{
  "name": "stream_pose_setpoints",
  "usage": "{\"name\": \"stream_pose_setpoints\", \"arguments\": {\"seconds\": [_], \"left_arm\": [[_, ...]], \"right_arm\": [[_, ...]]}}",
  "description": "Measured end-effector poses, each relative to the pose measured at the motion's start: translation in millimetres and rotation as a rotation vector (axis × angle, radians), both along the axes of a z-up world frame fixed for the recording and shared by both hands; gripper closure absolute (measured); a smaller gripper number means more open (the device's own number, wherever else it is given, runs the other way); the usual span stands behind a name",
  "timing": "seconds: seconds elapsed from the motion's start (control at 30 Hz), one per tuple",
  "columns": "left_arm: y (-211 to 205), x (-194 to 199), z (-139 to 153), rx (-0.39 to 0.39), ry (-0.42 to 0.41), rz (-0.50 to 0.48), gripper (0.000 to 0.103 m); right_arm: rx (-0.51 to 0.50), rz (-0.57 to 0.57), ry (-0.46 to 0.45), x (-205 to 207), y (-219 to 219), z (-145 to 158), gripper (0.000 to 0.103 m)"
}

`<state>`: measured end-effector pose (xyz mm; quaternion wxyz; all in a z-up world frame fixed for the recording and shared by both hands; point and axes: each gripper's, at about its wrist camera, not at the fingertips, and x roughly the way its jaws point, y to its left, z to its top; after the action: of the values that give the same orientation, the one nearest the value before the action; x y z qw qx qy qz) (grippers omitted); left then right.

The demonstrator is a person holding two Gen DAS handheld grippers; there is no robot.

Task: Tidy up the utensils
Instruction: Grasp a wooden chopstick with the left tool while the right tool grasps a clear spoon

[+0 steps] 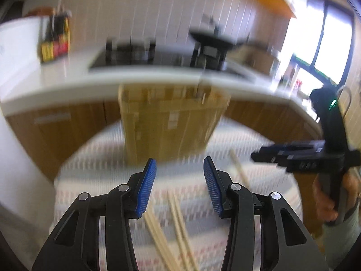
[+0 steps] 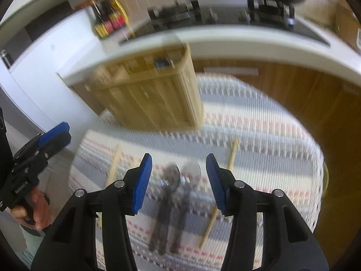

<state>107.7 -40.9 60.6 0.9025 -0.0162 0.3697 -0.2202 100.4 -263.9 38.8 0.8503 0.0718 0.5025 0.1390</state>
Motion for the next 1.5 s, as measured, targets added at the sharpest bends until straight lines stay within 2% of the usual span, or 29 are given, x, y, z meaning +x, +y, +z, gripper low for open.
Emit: {"name": "stream_pose_setpoints", "arguments": {"seconds": [0.03, 0.1, 0.13, 0.23, 0.3, 0.5, 0.6, 0.77, 0.9, 0.97, 1.23, 1.3, 1.4, 1.43, 1.47, 1.5], "left_arm": [[-0.9, 1.8, -10.4, 0.021, 0.053, -0.006, 0.062], [-1.0, 5.6, -30.0, 0.043, 0.148, -0.024, 0.063], [-0.9, 8.1, -41.9, 0.047, 0.202, -0.039, 0.063], [0.3, 10.7, -66.4, 0.049, 0.299, -0.064, 0.07], [-0.9, 9.6, -77.1, 0.07, 0.327, -0.079, 0.072], [-5.0, 8.1, -94.7, 0.134, 0.351, -0.099, 0.077], [-11.5, 10.0, -103.7, 0.205, 0.362, -0.095, 0.081], [-15.1, 10.0, -106.5, 0.253, 0.355, -0.089, 0.086], [-25.7, 22.6, -109.8, 0.274, 0.356, -0.083, 0.086], [-31.1, 27.8, -109.6, 0.284, 0.36, -0.09, 0.082], [-51.7, 37.1, -106.8, 0.35, 0.382, -0.127, 0.081], [-56.7, 37.6, -107.8, 0.361, 0.387, -0.143, 0.077], [-65.5, 34.5, -110.5, 0.421, 0.371, -0.151, 0.076], [-67.8, 34.1, -110.5, 0.428, 0.366, -0.147, 0.08], [-68.9, 33.7, -110.1, 0.418, 0.364, -0.146, 0.092], [-70.1, 33.1, -110.0, 0.419, 0.357, -0.135, 0.096]], "right_arm": [[-0.006, 0.004, 0.015, -0.3, 1.3, -5.4, 0.057], [-0.019, 0.011, 0.048, -2.4, 4.6, -18.3, 0.066], [-0.01, 0.012, 0.079, -3.3, 6.0, -28.1, 0.067], [-0.036, 0.005, 0.114, -7.3, 14.3, -47.4, 0.069], [-0.061, 0.002, 0.122, -8.9, 16.1, -55.1, 0.07], [-0.095, 0.0, 0.139, -12.3, 25.4, -69.2, 0.074], [-0.097, 0.002, 0.141, -13.8, 29.1, -71.5, 0.074], [-0.141, 0.002, 0.136, -9.2, 43.9, -80.1, 0.075], [-0.187, -0.001, 0.127, -7.6, 48.5, -83.0, 0.082], [-0.199, 0.008, 0.128, -10.1, 50.5, -83.0, 0.083], [-0.192, 0.025, 0.174, -6.5, 42.7, -82.7, 0.082], [-0.224, 0.021, 0.179, -5.0, 47.7, -83.0, 0.082], [-0.283, 0.033, 0.172, -1.9, 56.9, -82.4, 0.083], [-0.292, 0.038, 0.171, -1.5, 59.4, -82.1, 0.085], [-0.29, 0.048, 0.17, -1.6, 62.5, -82.1, 0.091], [-0.288, 0.051, 0.169, -2.1, 63.4, -81.9, 0.092]]}}
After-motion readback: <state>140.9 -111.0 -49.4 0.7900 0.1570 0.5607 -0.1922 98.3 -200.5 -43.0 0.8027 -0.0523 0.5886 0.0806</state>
